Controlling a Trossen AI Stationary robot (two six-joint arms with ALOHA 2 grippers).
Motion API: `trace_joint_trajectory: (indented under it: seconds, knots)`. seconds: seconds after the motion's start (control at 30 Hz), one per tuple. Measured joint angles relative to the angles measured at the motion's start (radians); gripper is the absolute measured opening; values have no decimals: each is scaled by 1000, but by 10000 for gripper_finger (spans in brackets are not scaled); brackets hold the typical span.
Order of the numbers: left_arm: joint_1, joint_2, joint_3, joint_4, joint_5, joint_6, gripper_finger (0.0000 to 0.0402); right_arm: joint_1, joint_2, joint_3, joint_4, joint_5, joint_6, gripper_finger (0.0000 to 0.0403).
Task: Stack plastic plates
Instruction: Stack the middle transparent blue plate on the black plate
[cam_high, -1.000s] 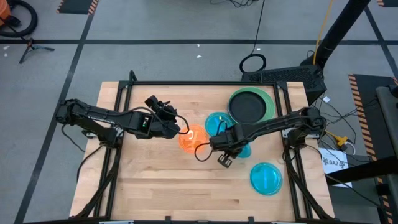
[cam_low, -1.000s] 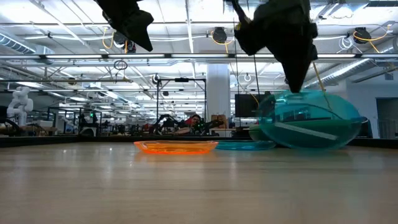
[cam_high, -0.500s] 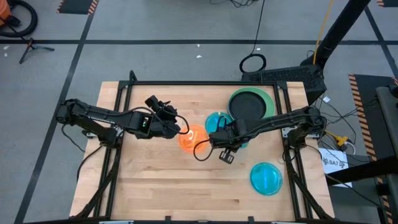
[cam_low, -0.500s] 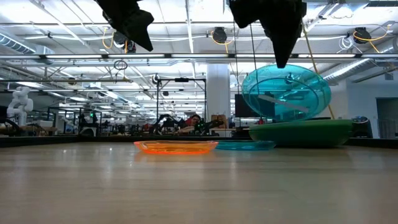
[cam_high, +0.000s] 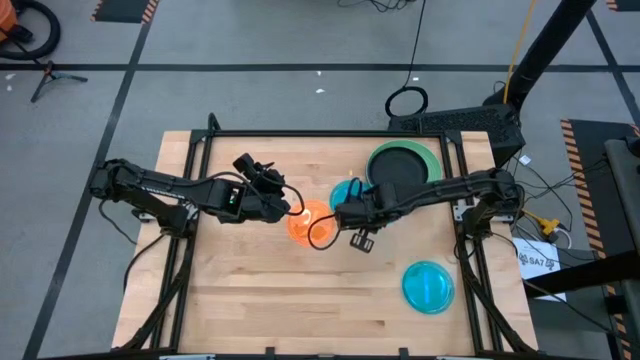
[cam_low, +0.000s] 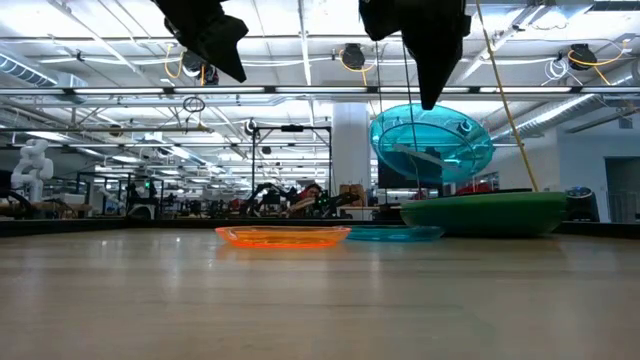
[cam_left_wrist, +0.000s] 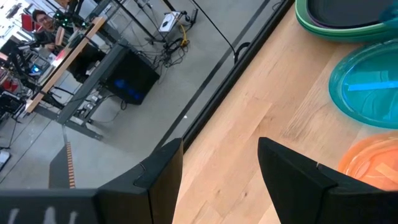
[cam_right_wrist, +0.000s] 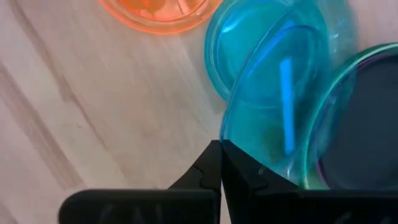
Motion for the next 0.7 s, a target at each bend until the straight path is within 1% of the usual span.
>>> trace_joint_trajectory:
  seconds: [0.1,0.4,0.6,0.7]
  knots:
    - [0,0,0,0,0,0,214,-10,0,0,-1,4,-23,0]
    - [0,0,0,-4,0,0,214,-38,0,0,-49,114,-64,0]
    - [0,0,0,-4,0,6,214,-71,0,0,-129,240,-81,0]
    - [0,0,0,-4,0,6,214,-95,0,0,-161,286,-82,0]
